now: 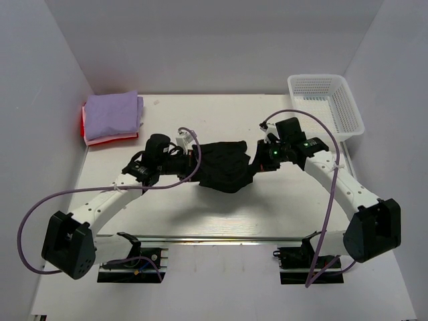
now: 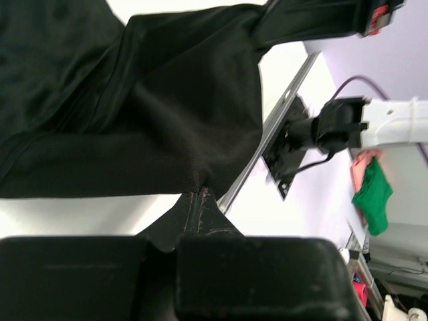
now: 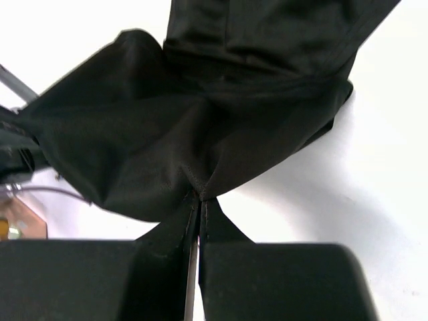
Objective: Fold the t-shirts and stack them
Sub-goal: Fold the long partially folded tshirt into a neat square
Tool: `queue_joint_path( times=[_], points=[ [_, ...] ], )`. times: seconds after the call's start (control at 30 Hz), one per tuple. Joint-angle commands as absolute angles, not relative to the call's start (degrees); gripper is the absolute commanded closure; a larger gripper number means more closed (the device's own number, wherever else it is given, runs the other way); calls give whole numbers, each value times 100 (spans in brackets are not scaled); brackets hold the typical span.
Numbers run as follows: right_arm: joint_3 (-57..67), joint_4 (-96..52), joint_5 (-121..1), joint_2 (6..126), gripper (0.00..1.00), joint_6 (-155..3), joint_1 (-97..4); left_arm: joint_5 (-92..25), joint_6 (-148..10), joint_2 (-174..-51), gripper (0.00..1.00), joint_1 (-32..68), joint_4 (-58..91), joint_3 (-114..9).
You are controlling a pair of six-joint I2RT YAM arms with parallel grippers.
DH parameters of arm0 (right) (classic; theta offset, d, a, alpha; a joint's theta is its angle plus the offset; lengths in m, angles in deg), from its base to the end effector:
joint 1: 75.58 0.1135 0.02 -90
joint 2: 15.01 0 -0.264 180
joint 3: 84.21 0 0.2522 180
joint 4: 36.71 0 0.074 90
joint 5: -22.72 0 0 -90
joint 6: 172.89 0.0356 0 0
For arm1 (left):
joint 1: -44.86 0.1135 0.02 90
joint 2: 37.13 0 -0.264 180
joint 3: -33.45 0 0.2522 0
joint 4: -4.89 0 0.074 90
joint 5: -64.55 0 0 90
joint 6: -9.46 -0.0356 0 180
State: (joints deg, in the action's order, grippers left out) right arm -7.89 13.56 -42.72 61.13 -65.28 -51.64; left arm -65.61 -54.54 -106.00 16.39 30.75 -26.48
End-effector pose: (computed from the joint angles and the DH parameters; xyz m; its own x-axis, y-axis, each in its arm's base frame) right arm 0.2474 0.1260 0.2890 -0.8536 -0.0779 -0.5151 -0.3720 0.7834 0.4980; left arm 0.2150 -0.1427 0.2628 -0.8147 0.0607 -0.5767 0.5259 0.4962 -0.6908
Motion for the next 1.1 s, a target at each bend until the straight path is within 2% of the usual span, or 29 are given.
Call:
queue_joint_path(
  times=[0.0, 0.27, 0.5, 0.8, 1.07],
  points=[
    [-638, 720, -4268, 6119, 100, -6250, -5255, -6842, -5137, -10805, 100, 1673, 2166, -2768],
    [-901, 781, -4153, 5910, 100, -6258, -5369, -7615, -4821, -11421, 100, 1726, 1294, -2716],
    [-1227, 772, -4460, 5417, 100, -6320, -5475, -7678, -4706, -11159, 100, 1726, 733, -2014],
    [-886, 491, -4373, 5890, 100, -6346, -5554, -6414, -5022, -11271, 100, 1840, 1319, -2302],
    [-235, 333, -4470, 6664, 100, -6346, -5703, -5938, -5128, -11509, 100, 2121, 1452, -2627]
  ],
)
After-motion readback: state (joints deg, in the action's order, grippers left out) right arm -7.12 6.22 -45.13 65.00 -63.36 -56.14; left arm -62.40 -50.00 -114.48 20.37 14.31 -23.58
